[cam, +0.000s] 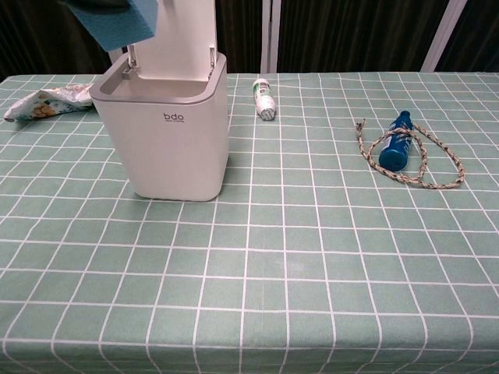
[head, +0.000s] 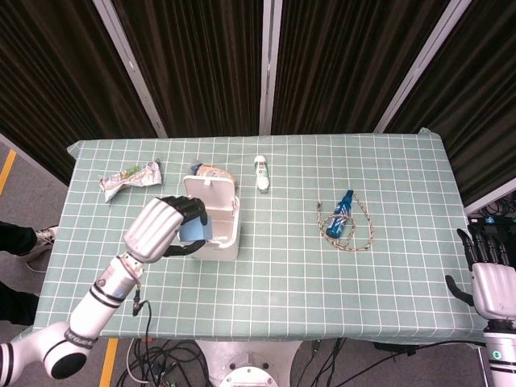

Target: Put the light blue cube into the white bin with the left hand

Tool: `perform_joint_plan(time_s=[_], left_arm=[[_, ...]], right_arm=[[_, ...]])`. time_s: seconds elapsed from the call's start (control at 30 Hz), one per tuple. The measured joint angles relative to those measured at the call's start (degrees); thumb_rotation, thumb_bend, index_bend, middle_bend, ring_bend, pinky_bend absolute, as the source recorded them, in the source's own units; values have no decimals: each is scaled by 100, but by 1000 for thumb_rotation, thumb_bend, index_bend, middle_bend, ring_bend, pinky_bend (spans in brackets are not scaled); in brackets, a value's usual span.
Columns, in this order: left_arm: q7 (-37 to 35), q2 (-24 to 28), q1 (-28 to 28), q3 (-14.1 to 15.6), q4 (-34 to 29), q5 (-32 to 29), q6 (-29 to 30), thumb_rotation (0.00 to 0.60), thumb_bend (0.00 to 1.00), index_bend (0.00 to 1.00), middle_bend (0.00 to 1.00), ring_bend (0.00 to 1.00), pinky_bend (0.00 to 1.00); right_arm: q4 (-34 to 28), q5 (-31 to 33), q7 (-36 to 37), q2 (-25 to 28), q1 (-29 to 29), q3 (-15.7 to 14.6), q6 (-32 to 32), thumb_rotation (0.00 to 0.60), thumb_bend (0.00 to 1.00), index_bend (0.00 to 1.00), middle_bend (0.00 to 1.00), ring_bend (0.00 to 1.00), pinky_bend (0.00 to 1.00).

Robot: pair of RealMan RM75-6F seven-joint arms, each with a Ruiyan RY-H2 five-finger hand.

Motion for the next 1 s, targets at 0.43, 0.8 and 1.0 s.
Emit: perform_joint_plan(time_s=[0.43,0.8,1.0], left_arm=[[179,-420,-314,-63,604,-479,-8,600,90,42,52,99,278],[268,821,1191,1026,-245,152,1186,600,72,73,106,99,269],[-42,1039,2070,1675,541,386,1870,600,68,73,106,87,221]], right_arm=[[151,169,157,-10,-21,51,-75,600,220,0,0,0,0],[78,7,87,-26,2,17,-22,600,219,0,0,0,0],[-48,-173,-63,-29,-24,-46,115,600,217,0,0,0,0]])
